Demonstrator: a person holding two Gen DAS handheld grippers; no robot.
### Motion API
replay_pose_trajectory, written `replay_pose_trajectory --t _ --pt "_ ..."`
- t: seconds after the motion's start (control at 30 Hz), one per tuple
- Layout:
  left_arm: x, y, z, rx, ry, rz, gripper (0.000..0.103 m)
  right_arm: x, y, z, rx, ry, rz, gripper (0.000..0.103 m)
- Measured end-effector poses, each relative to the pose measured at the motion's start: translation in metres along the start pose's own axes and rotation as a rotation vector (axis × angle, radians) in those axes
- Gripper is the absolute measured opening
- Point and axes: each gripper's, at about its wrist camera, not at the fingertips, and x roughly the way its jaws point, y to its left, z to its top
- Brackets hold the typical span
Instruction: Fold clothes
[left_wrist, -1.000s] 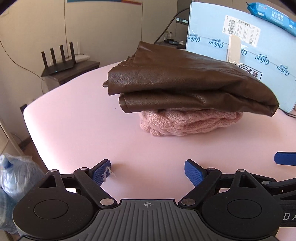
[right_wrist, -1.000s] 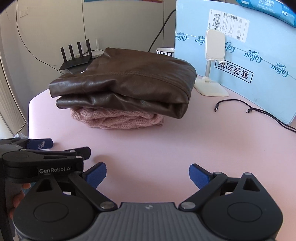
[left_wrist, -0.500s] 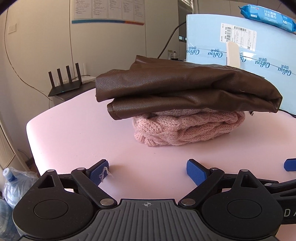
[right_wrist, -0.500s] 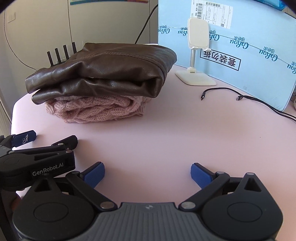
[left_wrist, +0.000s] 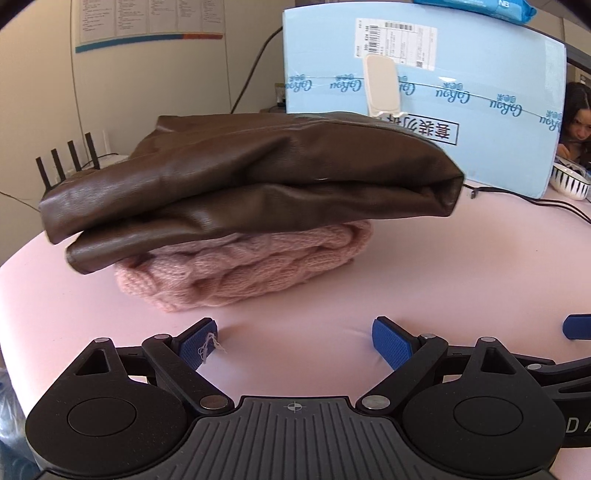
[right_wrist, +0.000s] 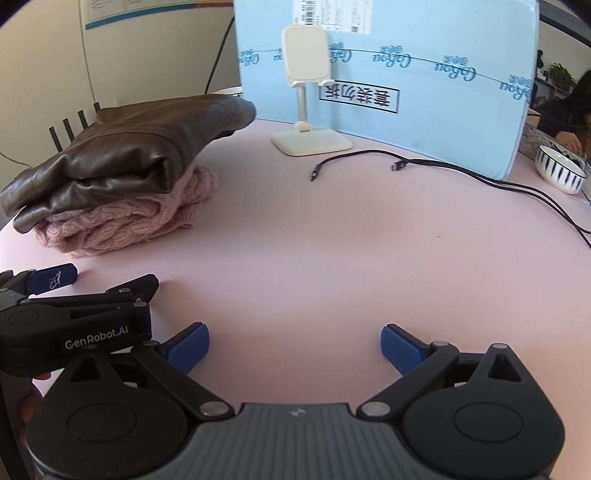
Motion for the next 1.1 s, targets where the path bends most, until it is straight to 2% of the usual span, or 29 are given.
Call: replay_pose_trajectory --t 0.2,0.37,0.47,0.53,0.63,0.7,0.8,1.1 --pt "0.011 -0.050 0.013 0.069 0.023 -0.092 0.093 -0.012 -0.051 -0.010 0.102 -0.016 -0.085 0.101" --pt "0.014 -0.107 0.016 0.123 0.014 -0.161 0.092 -0.024 -0.099 -0.025 0.177 -0.040 -0.181 0.100" --pt "0.018 -0.149 0.023 0.167 0.025 -0.241 0.092 -0.034 -0.135 -0.034 0.247 -0.053 -0.227 0.100" --pt "0.020 -0.170 0.024 0.194 0.018 -0.261 0.092 -0.040 -0.156 -0.041 0.282 -0.071 -0.271 0.101" --pt "0.022 -0.209 0.023 0.241 -0.016 -0.279 0.092 -0.043 -0.184 -0.052 0.317 -0.104 -0.380 0.101" --pt "0.025 -0.221 0.025 0.237 -0.017 -0.296 0.092 -0.041 -0.200 -0.058 0.360 -0.137 -0.423 0.103" --pt "0.033 -0.228 0.029 0.220 -0.008 -0.314 0.095 -0.040 -0.215 -0.056 0.397 -0.144 -0.440 0.103" --pt "0.034 -0.224 0.029 0.207 -0.009 -0.330 0.097 -0.031 -0.227 -0.049 0.417 -0.147 -0.477 0.103"
